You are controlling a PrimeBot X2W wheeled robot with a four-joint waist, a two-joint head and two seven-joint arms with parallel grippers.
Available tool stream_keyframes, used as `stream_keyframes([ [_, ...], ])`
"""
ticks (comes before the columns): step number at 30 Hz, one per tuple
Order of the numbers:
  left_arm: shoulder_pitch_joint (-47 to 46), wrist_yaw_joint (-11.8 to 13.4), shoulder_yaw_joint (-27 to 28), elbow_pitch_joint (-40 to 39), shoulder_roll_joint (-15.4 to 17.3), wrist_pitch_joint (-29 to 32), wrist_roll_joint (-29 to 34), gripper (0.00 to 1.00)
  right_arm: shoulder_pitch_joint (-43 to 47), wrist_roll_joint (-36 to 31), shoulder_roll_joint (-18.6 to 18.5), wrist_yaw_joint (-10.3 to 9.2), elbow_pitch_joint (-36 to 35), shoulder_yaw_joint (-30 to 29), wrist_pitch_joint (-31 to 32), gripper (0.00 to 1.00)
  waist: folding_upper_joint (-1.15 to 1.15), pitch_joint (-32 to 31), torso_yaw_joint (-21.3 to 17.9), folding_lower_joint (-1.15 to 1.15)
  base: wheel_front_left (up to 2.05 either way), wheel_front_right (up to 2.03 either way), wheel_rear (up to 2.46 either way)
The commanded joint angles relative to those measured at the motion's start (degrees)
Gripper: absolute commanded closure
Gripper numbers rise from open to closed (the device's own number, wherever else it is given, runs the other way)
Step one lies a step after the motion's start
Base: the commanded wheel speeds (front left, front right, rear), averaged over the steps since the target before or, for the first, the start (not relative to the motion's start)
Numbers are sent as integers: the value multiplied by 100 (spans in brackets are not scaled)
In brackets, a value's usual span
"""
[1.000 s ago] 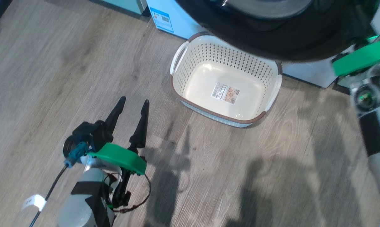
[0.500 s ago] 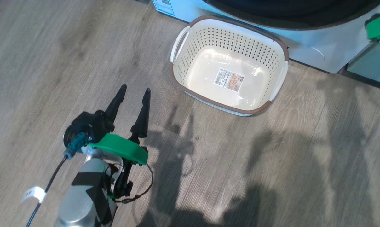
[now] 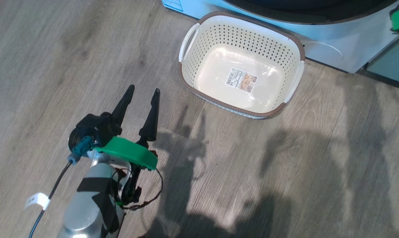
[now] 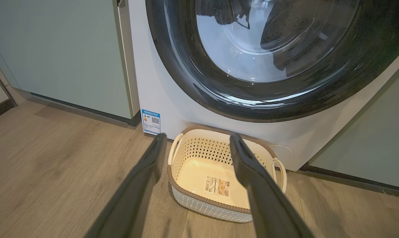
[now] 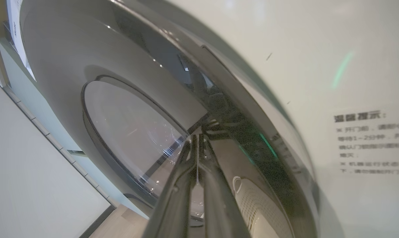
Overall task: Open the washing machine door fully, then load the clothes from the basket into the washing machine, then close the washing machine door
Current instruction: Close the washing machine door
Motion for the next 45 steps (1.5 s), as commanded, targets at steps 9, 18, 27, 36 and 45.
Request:
stream_keyframes([
  [9, -123, -7, 170, -130, 74, -36, 3, 0, -279, 67, 107, 1, -182, 134, -38, 100, 0, -7, -14, 0, 0, 0, 0],
  [18, -30, -7, 182, -46, 155, -36, -11, 0, 138, 272, 198, 1, -297, 346, -38, 100, 0, -431, -30, 0, 0, 0, 0],
  [27, 239, -7, 156, 125, 326, -36, -63, 0, 1077, 629, 273, 1, -710, 772, -38, 100, 0, -1177, -66, 0, 0, 0, 0],
  [36, 522, -7, 294, 387, 564, -36, -161, 0, 2027, 695, 348, 1, -1135, 927, -38, 53, 0, -1824, -280, 0, 0, 0, 0],
  [45, 750, -7, 668, 536, 765, -36, -146, 0, 3028, -10, 394, 1, -1756, 1145, -38, 0, 0, -2346, -696, 0, 0, 0, 0],
])
